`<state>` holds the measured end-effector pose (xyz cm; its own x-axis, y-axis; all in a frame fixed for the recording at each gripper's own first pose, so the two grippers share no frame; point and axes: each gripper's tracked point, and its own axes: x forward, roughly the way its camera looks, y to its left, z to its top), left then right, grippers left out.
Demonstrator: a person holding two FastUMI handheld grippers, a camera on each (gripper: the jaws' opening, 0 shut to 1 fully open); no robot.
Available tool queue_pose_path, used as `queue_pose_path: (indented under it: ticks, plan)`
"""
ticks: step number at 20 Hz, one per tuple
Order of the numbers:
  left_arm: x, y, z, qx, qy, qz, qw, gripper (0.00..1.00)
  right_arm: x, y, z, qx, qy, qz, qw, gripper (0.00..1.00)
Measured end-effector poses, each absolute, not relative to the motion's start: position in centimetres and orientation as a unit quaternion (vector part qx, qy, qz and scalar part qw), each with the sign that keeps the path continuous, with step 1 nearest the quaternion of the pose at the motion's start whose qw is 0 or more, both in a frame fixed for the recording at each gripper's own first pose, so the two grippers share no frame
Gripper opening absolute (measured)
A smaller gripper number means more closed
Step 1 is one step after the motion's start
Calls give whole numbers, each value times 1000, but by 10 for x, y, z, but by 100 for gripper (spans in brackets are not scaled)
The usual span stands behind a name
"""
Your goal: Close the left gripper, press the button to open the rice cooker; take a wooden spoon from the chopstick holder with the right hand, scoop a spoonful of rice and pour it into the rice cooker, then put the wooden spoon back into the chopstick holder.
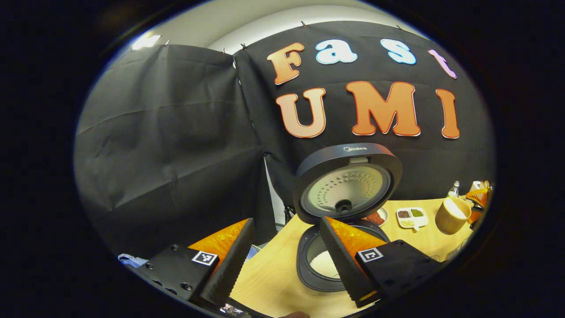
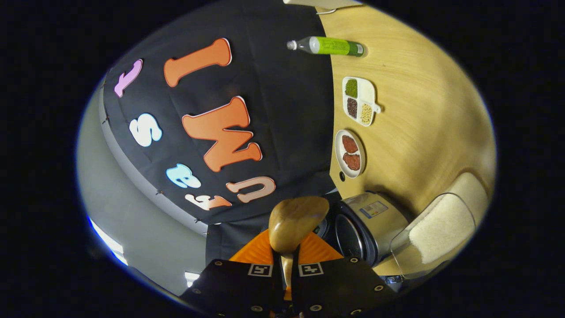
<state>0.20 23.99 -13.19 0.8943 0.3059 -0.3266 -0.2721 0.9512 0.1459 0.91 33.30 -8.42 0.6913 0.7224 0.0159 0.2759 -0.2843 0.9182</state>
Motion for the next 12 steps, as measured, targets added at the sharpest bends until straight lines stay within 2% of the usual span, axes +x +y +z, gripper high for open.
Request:
queue_pose_path:
  ticks: [1,2,4,5,6,7,9,10,12]
  plan:
    - [0,246,-129,49,173,156,971,99,13,343,-78,765,327,232,505,7]
    - [-3,252,-128,48,172,162,970,92,17,353,-75,758,330,237,510,7]
    - [-9,265,-127,48,170,176,968,92,25,370,-69,740,336,247,528,7]
    - [-11,271,-127,48,171,181,967,99,28,378,-64,731,339,254,535,7]
    - [-13,278,-128,49,171,187,966,99,32,385,-61,727,339,257,539,7]
    - [-15,283,-129,49,171,192,965,92,35,391,-57,717,338,261,550,7]
    - [-18,294,-130,51,173,202,962,92,41,403,-57,684,336,267,590,7]
    - [-21,298,-132,49,174,205,962,99,43,409,-59,663,338,270,611,7]
    - [-23,302,-137,40,176,205,962,99,49,424,-62,631,342,274,640,7]
